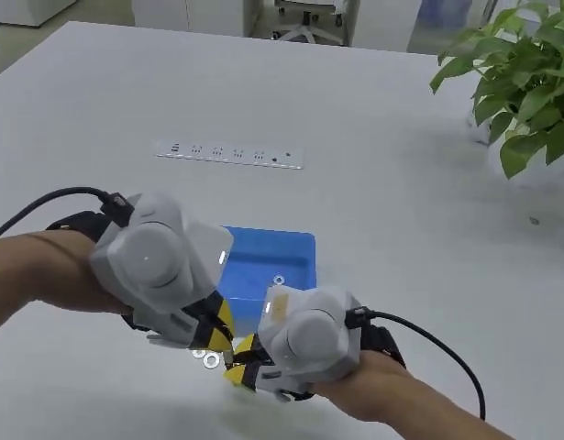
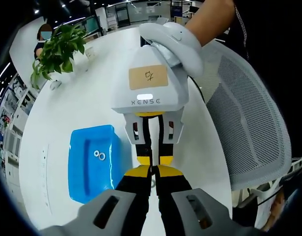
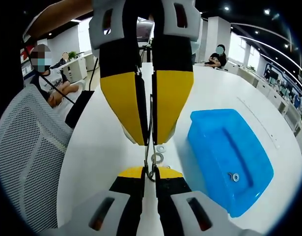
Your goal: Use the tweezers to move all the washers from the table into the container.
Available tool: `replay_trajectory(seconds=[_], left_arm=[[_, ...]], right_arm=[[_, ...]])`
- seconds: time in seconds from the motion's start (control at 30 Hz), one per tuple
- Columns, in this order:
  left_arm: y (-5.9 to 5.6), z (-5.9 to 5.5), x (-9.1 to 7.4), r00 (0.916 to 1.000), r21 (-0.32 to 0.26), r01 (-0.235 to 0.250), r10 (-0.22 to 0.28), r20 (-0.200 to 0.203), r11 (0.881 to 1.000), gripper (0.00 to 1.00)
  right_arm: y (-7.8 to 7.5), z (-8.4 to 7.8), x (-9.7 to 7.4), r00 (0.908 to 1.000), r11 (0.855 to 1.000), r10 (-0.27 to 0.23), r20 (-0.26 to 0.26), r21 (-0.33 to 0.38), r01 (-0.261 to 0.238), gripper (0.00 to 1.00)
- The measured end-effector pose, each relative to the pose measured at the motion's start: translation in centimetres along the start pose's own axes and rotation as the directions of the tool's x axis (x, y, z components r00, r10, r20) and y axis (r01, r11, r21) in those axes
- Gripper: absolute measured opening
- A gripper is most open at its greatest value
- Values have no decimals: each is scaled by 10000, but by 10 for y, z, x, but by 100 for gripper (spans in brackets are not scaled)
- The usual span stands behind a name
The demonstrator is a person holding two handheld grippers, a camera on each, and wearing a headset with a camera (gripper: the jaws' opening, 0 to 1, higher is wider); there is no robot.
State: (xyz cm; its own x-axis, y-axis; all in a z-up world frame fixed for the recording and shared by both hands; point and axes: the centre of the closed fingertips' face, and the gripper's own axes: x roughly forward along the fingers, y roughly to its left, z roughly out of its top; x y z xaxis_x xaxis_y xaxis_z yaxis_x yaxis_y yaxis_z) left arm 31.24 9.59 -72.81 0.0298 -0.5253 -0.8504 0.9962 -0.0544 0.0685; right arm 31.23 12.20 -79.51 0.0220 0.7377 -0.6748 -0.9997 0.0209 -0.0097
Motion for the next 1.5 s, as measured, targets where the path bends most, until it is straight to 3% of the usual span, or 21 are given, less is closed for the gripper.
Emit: replay_trajectory(seconds=[0.77,1.5], left_arm=[[-1,6,-5,9999,213,-35,38,-118,9998,7],[7,23,-33,9993,297,-361,359,55,9989,7]], right_arm=[[1,3,-7,9999,9999,-112,-61,-69,112,9],[-8,27,-30,9990,9979,-427,-116,-501,421,9]])
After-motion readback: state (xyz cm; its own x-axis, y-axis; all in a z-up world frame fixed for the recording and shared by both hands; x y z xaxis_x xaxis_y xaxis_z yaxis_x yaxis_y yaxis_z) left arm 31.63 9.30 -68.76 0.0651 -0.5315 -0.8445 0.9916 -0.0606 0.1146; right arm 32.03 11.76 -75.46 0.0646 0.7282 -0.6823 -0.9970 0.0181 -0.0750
